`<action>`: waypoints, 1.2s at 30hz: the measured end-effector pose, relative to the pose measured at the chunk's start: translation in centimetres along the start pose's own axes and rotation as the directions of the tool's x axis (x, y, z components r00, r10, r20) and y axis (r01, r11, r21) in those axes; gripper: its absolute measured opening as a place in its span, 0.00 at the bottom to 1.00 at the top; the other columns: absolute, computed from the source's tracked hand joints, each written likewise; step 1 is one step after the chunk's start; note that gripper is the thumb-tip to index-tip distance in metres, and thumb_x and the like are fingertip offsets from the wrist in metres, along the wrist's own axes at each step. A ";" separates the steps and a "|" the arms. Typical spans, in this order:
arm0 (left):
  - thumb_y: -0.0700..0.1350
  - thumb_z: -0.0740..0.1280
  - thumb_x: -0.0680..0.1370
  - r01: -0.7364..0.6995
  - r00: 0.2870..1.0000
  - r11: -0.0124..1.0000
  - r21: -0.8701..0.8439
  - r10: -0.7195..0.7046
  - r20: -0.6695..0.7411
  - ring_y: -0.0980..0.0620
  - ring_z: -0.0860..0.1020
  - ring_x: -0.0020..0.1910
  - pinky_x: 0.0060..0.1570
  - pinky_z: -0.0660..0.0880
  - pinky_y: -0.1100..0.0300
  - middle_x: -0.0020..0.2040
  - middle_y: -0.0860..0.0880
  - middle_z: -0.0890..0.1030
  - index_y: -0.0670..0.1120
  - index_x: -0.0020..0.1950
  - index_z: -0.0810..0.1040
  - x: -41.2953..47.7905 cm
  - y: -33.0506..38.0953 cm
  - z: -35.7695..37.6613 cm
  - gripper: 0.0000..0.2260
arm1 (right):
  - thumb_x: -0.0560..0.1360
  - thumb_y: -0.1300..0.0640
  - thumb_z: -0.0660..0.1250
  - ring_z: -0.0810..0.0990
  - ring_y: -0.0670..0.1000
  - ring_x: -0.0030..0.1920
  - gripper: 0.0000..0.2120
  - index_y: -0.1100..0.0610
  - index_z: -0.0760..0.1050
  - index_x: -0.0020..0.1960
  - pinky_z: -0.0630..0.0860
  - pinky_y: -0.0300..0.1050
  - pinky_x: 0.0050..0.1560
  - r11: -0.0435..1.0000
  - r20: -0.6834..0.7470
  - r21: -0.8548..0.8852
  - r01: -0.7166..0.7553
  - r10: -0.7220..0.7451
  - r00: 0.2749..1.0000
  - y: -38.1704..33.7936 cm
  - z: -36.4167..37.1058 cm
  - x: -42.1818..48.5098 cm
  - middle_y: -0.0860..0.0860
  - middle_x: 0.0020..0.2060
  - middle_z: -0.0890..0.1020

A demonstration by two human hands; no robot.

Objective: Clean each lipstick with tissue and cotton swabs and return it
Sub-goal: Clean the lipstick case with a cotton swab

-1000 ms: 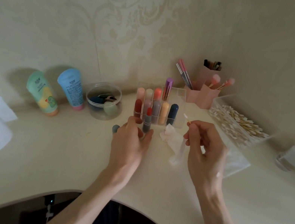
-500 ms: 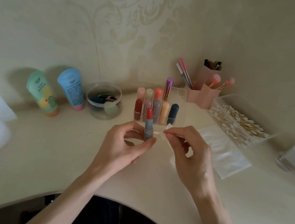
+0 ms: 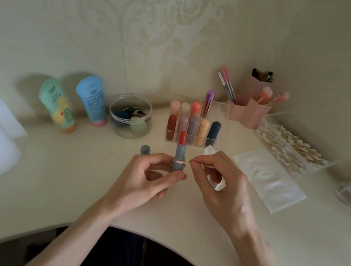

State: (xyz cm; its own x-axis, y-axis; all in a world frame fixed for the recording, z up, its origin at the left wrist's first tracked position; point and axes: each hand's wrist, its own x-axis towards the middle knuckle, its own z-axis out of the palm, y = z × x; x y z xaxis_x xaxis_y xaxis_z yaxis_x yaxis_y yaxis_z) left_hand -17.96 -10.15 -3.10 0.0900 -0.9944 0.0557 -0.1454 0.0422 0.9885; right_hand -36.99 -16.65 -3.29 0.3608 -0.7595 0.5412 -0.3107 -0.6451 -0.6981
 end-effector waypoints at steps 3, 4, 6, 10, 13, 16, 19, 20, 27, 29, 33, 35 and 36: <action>0.43 0.72 0.80 -0.008 1.000 1.000 -0.016 0.009 0.028 0.48 0.74 0.32 0.33 0.73 0.60 0.49 0.47 0.88 0.43 0.58 0.84 0.0 -0.2 -0.1 0.08 | 0.79 0.60 0.74 0.75 0.48 0.37 0.05 0.54 0.87 0.53 0.70 0.36 0.40 0.999 0.003 0.041 -0.026 0.025 1.000 0.1 0.2 -0.1 0.43 0.37 0.78; 0.42 0.72 0.80 -0.009 0.999 1.000 -0.022 0.009 0.034 0.48 0.74 0.33 0.34 0.73 0.60 0.49 0.47 0.88 0.43 0.58 0.83 0.0 -0.3 -0.1 0.08 | 0.79 0.60 0.74 0.75 0.47 0.37 0.07 0.54 0.87 0.55 0.70 0.35 0.40 0.998 0.012 0.056 -0.031 0.030 0.999 0.1 0.2 -0.1 0.42 0.37 0.78; 0.42 0.71 0.80 -0.013 0.999 1.000 -0.027 0.014 0.041 0.49 0.75 0.33 0.34 0.73 0.61 0.48 0.47 0.88 0.43 0.58 0.83 0.0 -0.4 -0.2 0.08 | 0.79 0.61 0.73 0.74 0.47 0.36 0.08 0.54 0.87 0.56 0.69 0.33 0.40 0.995 0.047 0.089 -0.032 0.028 0.999 0.2 0.2 -0.1 0.40 0.36 0.77; 0.42 0.70 0.81 -0.032 0.997 0.999 -0.019 0.034 0.070 0.49 0.75 0.33 0.35 0.74 0.58 0.49 0.46 0.87 0.44 0.58 0.84 0.0 -0.6 -0.2 0.07 | 0.80 0.64 0.72 0.73 0.47 0.36 0.09 0.54 0.88 0.56 0.68 0.33 0.41 0.985 0.104 0.160 -0.069 0.053 0.993 0.5 0.1 0.0 0.37 0.35 0.78; 0.43 0.70 0.81 -0.040 0.995 0.999 -0.029 0.042 0.088 0.48 0.76 0.35 0.37 0.75 0.55 0.49 0.46 0.87 0.44 0.58 0.84 0.0 -0.7 -0.2 0.07 | 0.80 0.64 0.72 0.73 0.47 0.36 0.09 0.53 0.88 0.56 0.70 0.36 0.41 0.969 0.133 0.212 -0.130 0.103 0.986 0.6 0.0 0.0 0.42 0.35 0.80; 0.45 0.69 0.81 -0.036 0.994 0.997 -0.062 0.042 0.098 0.47 0.76 0.35 0.37 0.75 0.57 0.49 0.45 0.87 0.43 0.59 0.83 -0.1 -0.6 -0.1 0.10 | 0.80 0.63 0.72 0.75 0.48 0.37 0.09 0.53 0.88 0.55 0.72 0.42 0.41 0.960 0.136 0.234 -0.156 0.127 0.982 0.6 -0.1 0.0 0.45 0.37 0.82; 0.44 0.69 0.81 -0.037 0.994 0.996 -0.079 0.046 0.104 0.46 0.76 0.35 0.37 0.75 0.57 0.49 0.45 0.87 0.42 0.60 0.83 -0.1 -0.6 -0.1 0.10 | 0.80 0.62 0.72 0.77 0.50 0.38 0.07 0.54 0.87 0.54 0.74 0.43 0.42 0.967 0.127 0.217 -0.134 0.108 0.986 0.5 -0.1 -0.1 0.42 0.40 0.84; 0.44 0.69 0.81 -0.039 0.993 0.996 -0.080 0.047 0.104 0.46 0.76 0.35 0.37 0.75 0.58 0.48 0.45 0.87 0.42 0.60 0.83 -0.1 -0.6 -0.1 0.10 | 0.80 0.61 0.73 0.77 0.51 0.38 0.07 0.53 0.87 0.54 0.74 0.45 0.41 0.970 0.122 0.209 -0.123 0.099 0.988 0.5 -0.1 -0.1 0.42 0.41 0.84; 0.45 0.68 0.81 -0.043 0.992 0.994 -0.102 0.054 0.115 0.46 0.76 0.36 0.38 0.76 0.57 0.49 0.45 0.86 0.41 0.60 0.83 -0.1 -0.6 -0.2 0.11 | 0.79 0.63 0.74 0.77 0.52 0.39 0.07 0.52 0.87 0.53 0.73 0.44 0.41 0.971 0.081 0.206 -0.119 0.104 0.991 0.6 0.0 -0.2 0.46 0.41 0.84; 0.44 0.68 0.81 -0.048 0.991 0.993 -0.107 0.060 0.118 0.46 0.77 0.37 0.39 0.76 0.57 0.49 0.45 0.86 0.41 0.60 0.82 -0.1 -0.6 -0.2 0.11 | 0.78 0.63 0.75 0.77 0.51 0.38 0.07 0.53 0.87 0.52 0.73 0.43 0.41 0.968 0.081 0.221 -0.120 0.104 0.991 0.3 0.1 -0.2 0.44 0.39 0.84; 0.43 0.70 0.81 -0.063 0.991 0.994 -0.092 0.073 0.110 0.46 0.78 0.37 0.41 0.77 0.56 0.49 0.45 0.87 0.43 0.59 0.83 -0.1 -0.7 -0.2 0.09 | 0.78 0.63 0.74 0.75 0.48 0.36 0.06 0.55 0.87 0.50 0.72 0.43 0.40 0.945 0.099 0.279 -0.169 0.147 0.984 -0.1 0.2 -0.1 0.43 0.37 0.85; 0.43 0.70 0.81 -0.069 0.991 0.995 -0.072 0.076 0.110 0.46 0.78 0.38 0.42 0.78 0.54 0.50 0.45 0.87 0.43 0.59 0.83 -0.1 -0.7 -0.2 0.08 | 0.78 0.63 0.74 0.78 0.51 0.36 0.06 0.54 0.87 0.50 0.74 0.49 0.40 0.928 0.109 0.309 -0.210 0.185 0.977 -0.2 0.1 0.0 0.45 0.38 0.86; 0.43 0.69 0.82 -0.072 0.991 0.996 -0.059 0.078 0.112 0.46 0.78 0.38 0.43 0.78 0.52 0.50 0.46 0.87 0.43 0.59 0.83 0.0 -0.7 -0.1 0.08 | 0.78 0.63 0.74 0.81 0.54 0.38 0.07 0.53 0.87 0.50 0.76 0.51 0.42 0.913 0.118 0.333 -0.237 0.209 0.971 -0.4 0.1 0.0 0.46 0.39 0.87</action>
State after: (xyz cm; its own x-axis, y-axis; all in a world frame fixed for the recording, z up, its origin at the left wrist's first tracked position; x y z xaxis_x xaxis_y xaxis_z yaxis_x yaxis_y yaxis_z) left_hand -17.71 -10.13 -3.75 -0.0324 -0.9926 0.1168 -0.0930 0.1194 0.9885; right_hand -36.78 -16.41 -3.07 0.3895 -0.8621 0.3241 -0.0760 -0.3807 -0.9216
